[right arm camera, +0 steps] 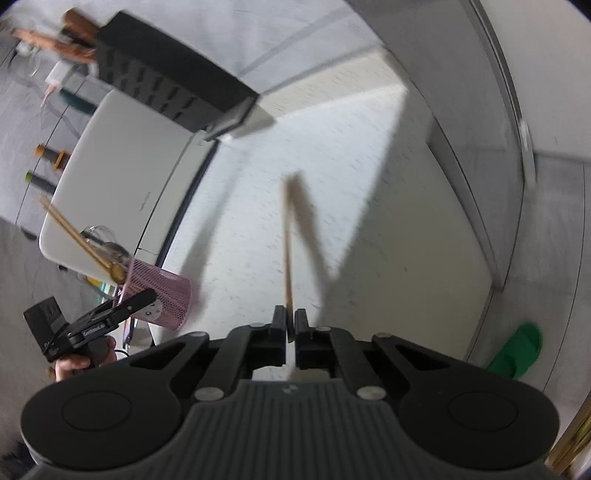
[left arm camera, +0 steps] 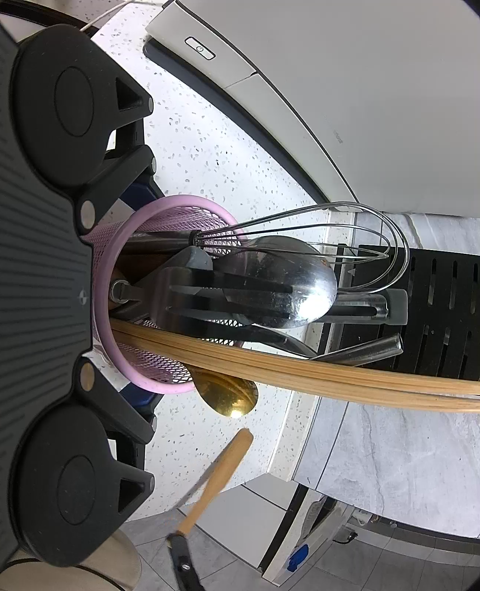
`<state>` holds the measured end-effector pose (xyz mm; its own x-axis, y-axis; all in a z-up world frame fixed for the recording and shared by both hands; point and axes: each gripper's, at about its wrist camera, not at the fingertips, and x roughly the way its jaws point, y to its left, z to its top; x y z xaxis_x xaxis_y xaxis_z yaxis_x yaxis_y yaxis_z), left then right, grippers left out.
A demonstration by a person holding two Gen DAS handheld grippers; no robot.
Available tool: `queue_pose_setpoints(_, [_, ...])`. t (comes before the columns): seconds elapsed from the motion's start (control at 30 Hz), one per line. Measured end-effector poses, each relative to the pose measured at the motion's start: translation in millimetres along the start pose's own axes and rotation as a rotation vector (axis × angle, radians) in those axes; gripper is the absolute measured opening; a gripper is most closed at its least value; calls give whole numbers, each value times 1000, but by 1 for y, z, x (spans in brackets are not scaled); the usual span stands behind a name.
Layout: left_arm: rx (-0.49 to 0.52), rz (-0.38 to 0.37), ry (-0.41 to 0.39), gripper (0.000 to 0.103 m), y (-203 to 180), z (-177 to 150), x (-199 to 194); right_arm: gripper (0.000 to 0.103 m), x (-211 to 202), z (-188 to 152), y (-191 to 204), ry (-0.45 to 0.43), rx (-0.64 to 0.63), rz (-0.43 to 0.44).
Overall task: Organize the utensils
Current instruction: 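Lift the wooden spatula with the right gripper and carry it over the cup, then lower the wooden spatula into the pink cup and open the right gripper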
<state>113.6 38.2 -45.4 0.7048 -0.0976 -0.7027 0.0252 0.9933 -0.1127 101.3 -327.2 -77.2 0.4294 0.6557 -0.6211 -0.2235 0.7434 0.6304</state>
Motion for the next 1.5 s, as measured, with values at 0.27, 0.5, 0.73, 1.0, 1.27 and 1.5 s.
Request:
queue_pose_setpoints(0.27, [5, -9, -5, 103, 2, 0, 1, 0, -8, 23, 76, -20, -251, -66])
queue_pose_setpoints(0.5, [12, -20, -11, 103, 3, -1, 0, 0, -6, 40, 137, -53, -414, -91])
queue_pose_setpoints(0.73, [15, -42, -18, 103, 7, -1, 1, 0, 0, 53, 170, -88, -463, -81])
queue_pose_setpoints(1.0, [23, -50, -17, 103, 8, 1, 2, 0, -15, 55, 215, -119, -536, -74])
queue_pose_setpoints(1.27, [25, -53, -24, 103, 8, -1, 3, 0, -28, 42, 264, -104, -668, -87])
queue_pose_setpoints(1.5, [27, -52, -26, 103, 8, -1, 3, 0, -38, 27, 288, -99, -715, -61])
